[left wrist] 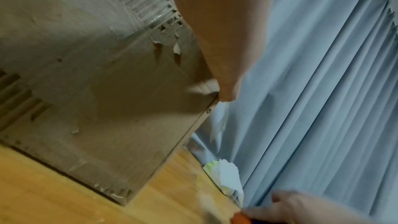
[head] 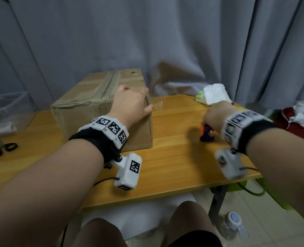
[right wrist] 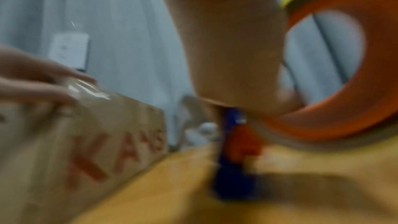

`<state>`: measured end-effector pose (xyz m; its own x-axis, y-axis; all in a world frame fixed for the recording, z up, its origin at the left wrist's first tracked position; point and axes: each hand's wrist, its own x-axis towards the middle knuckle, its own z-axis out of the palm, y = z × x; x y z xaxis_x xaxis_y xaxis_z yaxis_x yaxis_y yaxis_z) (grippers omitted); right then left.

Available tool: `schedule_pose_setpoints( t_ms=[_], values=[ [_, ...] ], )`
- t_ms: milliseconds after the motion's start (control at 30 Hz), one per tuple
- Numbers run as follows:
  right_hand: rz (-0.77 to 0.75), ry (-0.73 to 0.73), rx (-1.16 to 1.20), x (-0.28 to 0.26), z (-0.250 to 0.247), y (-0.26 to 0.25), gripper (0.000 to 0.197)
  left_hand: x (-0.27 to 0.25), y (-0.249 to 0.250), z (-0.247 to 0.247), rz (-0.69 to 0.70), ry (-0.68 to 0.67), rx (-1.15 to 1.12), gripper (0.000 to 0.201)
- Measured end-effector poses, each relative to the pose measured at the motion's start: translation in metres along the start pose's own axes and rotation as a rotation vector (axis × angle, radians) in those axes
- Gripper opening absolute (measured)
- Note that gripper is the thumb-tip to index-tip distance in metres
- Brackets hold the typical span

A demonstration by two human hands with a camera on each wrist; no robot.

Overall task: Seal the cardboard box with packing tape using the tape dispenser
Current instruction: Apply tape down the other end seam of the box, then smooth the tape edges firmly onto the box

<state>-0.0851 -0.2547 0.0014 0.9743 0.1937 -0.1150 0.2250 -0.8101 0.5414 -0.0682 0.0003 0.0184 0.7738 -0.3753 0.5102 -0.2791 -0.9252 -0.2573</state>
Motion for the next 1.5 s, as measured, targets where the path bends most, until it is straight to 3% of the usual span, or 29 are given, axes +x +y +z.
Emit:
schedule_pose_setpoints(
  t_ms=[133,400,600,733,833,933,1000,1067,1100,1167,1300,1500],
  values=[
    [0.178,0.144,0.334,-0.018,0.030,0.023,0.055,0.001,0.000,0.003,-0.013,0.025,-0.013,0.044],
    [0.112,0.374,0.522,0.014,-0.017,-0.001,0.065,0.002,0.006,-0.003,-0.011,0.010,0.020,0.038],
    [0.213,0.349,0.917,0.035,-0.019,-0.027,0.069,0.000,0.010,-0.006,0.001,0.009,0.027,0.048],
    [0.343,0.281,1.270,0.037,-0.010,-0.041,0.046,0.000,0.012,-0.008,0.001,0.023,0.004,0.050],
    [0.414,0.093,1.325,0.043,0.003,-0.051,0.032,0.000,0.010,-0.009,0.007,0.011,0.000,0.050],
    [0.493,0.036,1.319,0.045,0.014,-0.056,0.028,0.000,0.009,-0.010,-0.002,0.008,-0.032,0.053],
    [0.509,0.001,1.302,0.044,0.018,-0.055,0.036,-0.001,0.009,-0.010,-0.007,0.016,-0.048,0.053],
    [0.423,-0.036,1.328,0.043,0.017,-0.054,0.064,-0.001,0.012,-0.011,-0.009,0.032,-0.077,0.051],
    [0.367,-0.007,1.370,0.043,0.012,-0.054,0.078,-0.001,0.015,-0.012,-0.010,0.042,-0.096,0.049],
    [0.266,0.185,1.461,0.040,-0.005,-0.052,0.088,0.000,0.022,-0.013,-0.006,0.052,-0.133,0.046],
    [0.067,0.567,1.383,0.032,-0.042,-0.051,0.077,0.000,0.031,-0.020,0.115,-0.044,-0.178,0.059],
    [0.018,0.896,1.209,0.027,-0.075,-0.059,0.053,-0.014,-0.009,-0.050,0.149,-0.055,-0.279,0.063]
  ],
)
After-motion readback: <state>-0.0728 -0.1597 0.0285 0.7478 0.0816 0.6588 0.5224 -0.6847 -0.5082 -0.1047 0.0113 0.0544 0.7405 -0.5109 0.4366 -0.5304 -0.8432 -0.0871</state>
